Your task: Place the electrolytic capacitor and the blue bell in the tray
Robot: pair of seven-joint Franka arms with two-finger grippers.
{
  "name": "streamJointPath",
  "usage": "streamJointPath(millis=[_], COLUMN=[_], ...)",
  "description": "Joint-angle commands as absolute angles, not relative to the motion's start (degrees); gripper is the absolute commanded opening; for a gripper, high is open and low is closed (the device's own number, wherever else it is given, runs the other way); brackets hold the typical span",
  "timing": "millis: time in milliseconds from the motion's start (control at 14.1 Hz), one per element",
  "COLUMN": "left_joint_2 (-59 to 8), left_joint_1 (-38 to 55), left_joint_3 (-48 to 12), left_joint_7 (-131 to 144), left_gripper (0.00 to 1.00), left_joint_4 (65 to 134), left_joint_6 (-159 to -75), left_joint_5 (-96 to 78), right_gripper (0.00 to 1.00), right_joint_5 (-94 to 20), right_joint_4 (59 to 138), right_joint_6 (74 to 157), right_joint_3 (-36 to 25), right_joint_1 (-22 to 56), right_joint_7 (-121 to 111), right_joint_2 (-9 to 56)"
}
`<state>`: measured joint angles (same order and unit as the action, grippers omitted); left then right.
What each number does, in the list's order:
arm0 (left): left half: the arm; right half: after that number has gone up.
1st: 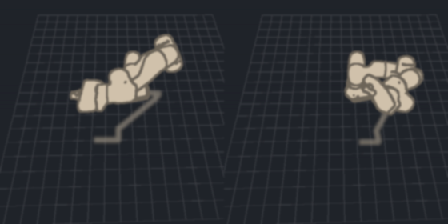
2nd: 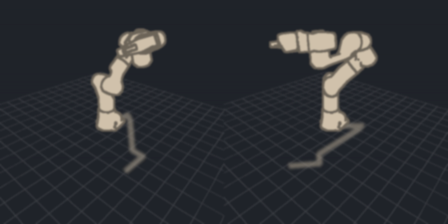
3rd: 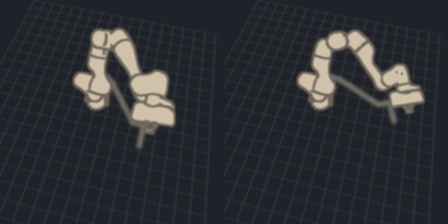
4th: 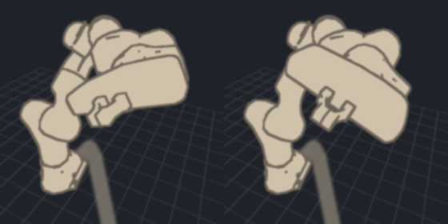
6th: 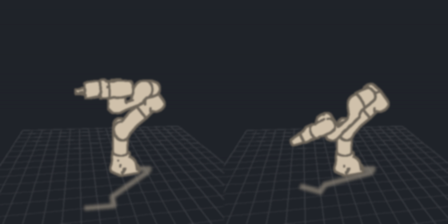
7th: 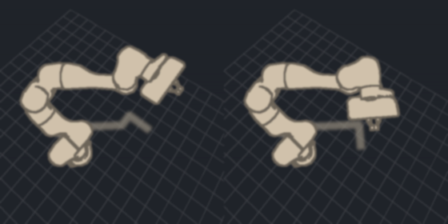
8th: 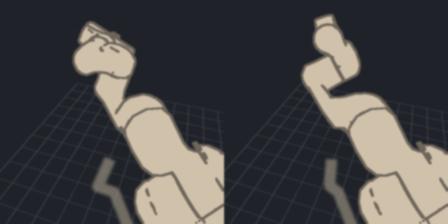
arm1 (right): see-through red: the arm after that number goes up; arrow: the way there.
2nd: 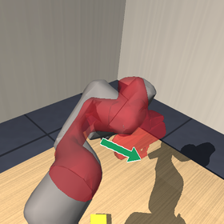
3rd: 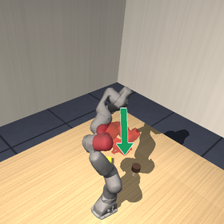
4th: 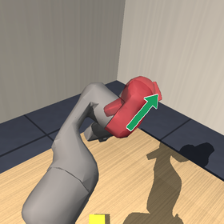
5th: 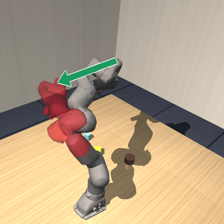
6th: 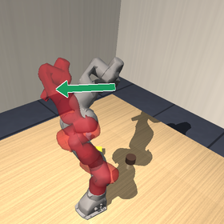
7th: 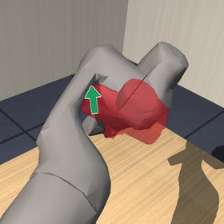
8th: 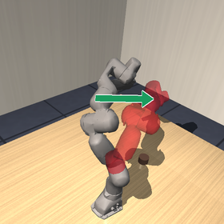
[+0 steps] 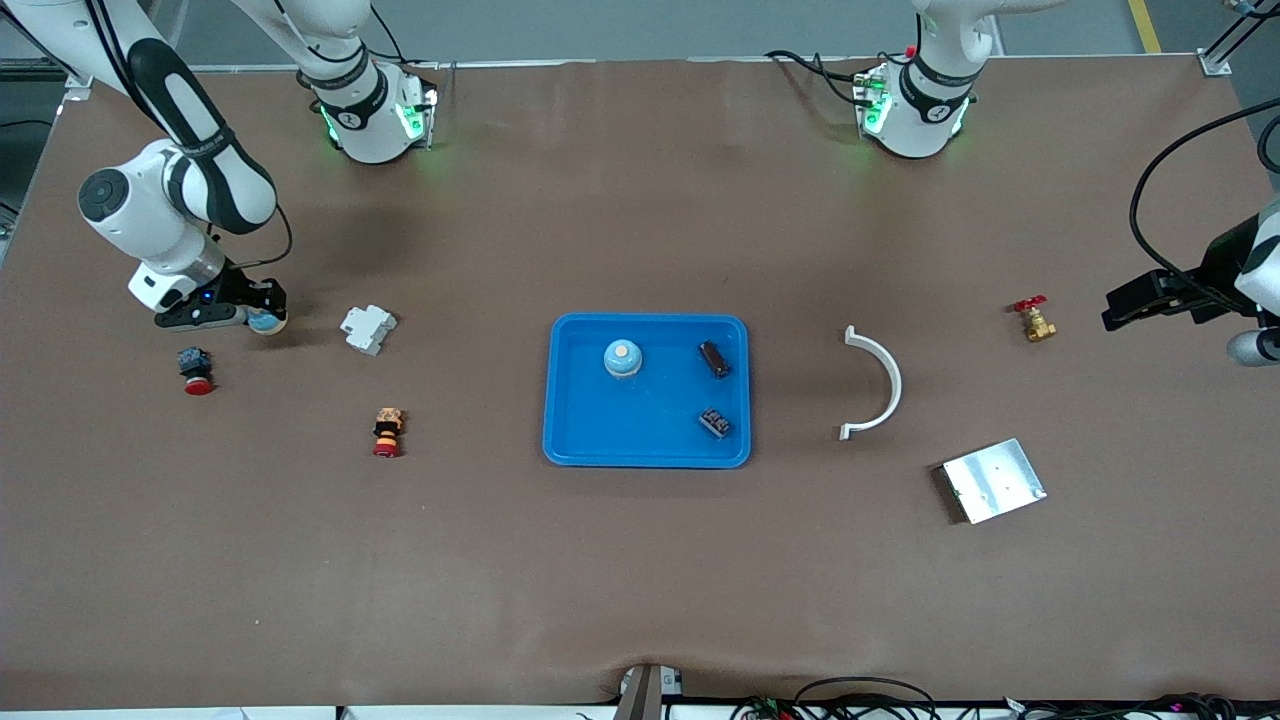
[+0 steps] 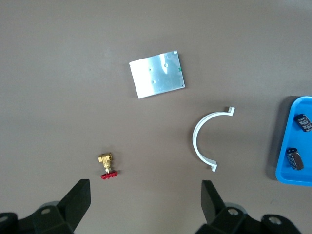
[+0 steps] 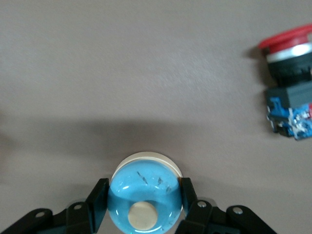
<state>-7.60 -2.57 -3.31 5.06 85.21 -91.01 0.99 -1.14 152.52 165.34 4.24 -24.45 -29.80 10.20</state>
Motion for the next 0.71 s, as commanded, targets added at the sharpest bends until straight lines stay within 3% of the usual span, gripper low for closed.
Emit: streamJointPath(millis=[0,636], left_joint_2=[-7.6,-6.4], left_joint_1=[0.8,-0.6], left_joint_3=[-1.0,-1.5], left_joint_7=[8.5,3.3], left_gripper=[1.00,1.00], left_joint_4=[84.1,84.9], left_joint_6=[-89.3,-89.3], left_joint_5=[0.8,0.5], right_gripper=[0.00,0.00], right_joint_5=[-2.3,-2.3], right_joint_4=[151.4,140.6], right_joint_6=[162.6,142.0], right_joint_3=[5.4,5.3], right_joint_1=[-22.7,-10.4], right_joint_7=[-30.4,-10.3], right_joint_2=[7.6,1.8])
